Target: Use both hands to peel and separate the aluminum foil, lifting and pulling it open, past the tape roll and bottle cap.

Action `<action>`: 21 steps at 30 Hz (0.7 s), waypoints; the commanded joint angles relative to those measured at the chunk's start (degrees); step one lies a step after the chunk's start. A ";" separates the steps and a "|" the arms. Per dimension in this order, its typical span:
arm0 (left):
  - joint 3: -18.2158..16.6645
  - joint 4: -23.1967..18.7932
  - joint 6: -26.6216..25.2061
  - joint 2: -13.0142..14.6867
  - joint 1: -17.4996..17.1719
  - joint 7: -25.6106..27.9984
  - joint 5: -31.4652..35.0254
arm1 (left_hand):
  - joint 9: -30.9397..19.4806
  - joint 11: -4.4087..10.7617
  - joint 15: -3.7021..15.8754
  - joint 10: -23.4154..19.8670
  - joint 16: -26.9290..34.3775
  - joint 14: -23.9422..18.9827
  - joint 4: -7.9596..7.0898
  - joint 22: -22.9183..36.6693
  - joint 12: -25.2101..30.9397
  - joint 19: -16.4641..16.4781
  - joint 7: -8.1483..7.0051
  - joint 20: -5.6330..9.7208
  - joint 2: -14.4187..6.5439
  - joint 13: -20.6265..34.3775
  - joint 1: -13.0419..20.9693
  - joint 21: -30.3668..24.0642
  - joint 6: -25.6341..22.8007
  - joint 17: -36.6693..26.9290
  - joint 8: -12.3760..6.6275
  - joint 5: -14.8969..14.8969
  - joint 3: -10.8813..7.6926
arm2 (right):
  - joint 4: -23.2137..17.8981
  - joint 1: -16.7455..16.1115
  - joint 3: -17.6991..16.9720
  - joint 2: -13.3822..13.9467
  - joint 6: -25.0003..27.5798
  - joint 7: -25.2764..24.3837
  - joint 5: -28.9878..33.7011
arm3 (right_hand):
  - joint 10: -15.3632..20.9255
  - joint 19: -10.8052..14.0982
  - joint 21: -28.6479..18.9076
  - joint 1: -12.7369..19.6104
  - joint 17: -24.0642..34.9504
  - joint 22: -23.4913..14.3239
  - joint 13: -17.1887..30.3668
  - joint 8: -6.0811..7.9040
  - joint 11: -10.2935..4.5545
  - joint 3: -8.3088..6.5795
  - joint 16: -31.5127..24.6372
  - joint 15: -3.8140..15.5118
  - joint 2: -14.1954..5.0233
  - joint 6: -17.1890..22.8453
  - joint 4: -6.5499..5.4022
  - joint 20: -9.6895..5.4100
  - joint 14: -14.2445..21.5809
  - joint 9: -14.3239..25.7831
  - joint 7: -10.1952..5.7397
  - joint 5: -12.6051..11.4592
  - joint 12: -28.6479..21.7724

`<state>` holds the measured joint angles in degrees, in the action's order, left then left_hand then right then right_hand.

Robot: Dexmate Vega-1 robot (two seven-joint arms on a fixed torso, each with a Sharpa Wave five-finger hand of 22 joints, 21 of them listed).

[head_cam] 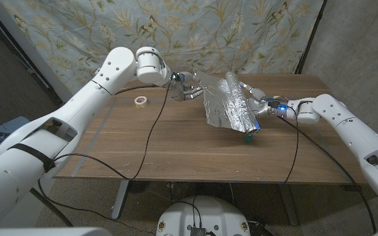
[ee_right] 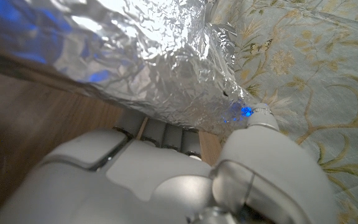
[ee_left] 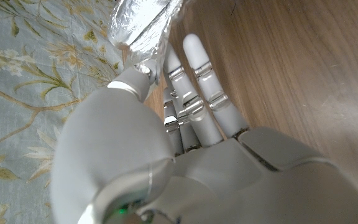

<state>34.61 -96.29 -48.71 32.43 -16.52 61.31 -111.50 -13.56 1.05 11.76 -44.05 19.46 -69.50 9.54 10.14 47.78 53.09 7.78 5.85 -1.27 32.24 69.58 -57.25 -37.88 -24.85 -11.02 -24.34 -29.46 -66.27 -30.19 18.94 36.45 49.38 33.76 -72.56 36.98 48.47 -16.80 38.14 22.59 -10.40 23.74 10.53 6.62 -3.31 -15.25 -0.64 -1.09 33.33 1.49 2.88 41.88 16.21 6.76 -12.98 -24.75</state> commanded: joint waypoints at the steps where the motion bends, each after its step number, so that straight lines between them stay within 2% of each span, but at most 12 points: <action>1: -0.84 -1.06 -0.06 1.85 0.06 -0.85 -0.90 | 0.06 5.64 0.38 -5.45 -0.15 -0.22 -0.13 0.03 0.13 0.04 0.24 0.22 0.02 0.28 0.57 -0.62 -0.34 -0.31 0.11 0.08 -0.24 | 0.27 0.27 -0.53 -0.50 -0.16 -1.07 0.13 | -0.45 0.44 0.27 -0.43 0.09 -0.01 0.21 0.18 0.14 0.18 0.23 -0.04 0.00 -1.19 -0.14 0.43 0.08 -0.01 0.32 -0.51 0.23; 21: -1.87 -3.40 1.68 4.73 -1.19 -1.19 -2.68 | 0.17 5.71 0.57 -5.51 -0.09 -0.38 -0.05 0.00 0.12 -0.03 0.20 0.40 0.11 0.29 0.81 -1.16 -0.50 -0.74 0.05 0.10 -0.39 | -0.28 0.36 -0.76 -0.52 0.58 -3.44 0.05 | -0.74 0.81 0.55 -1.09 0.10 -0.02 0.42 0.31 0.22 0.60 0.44 -0.35 -0.05 -2.38 -0.38 0.34 -0.01 -0.48 0.39 -1.25 0.39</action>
<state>33.21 -98.50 -47.91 35.69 -17.00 60.31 -113.26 -13.31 1.14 12.08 -44.15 19.29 -69.82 9.55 10.14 47.78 52.89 7.85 6.04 -1.27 32.28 69.58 -58.13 -37.98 -25.29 -11.02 -24.34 -29.46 -66.35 -29.89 18.26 36.06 49.73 31.22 -72.48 36.38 48.78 -16.46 37.45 22.60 -10.40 24.07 10.53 6.63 -2.92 -15.03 -0.63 -1.02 31.07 1.10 3.18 41.88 15.68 7.17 -13.80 -24.56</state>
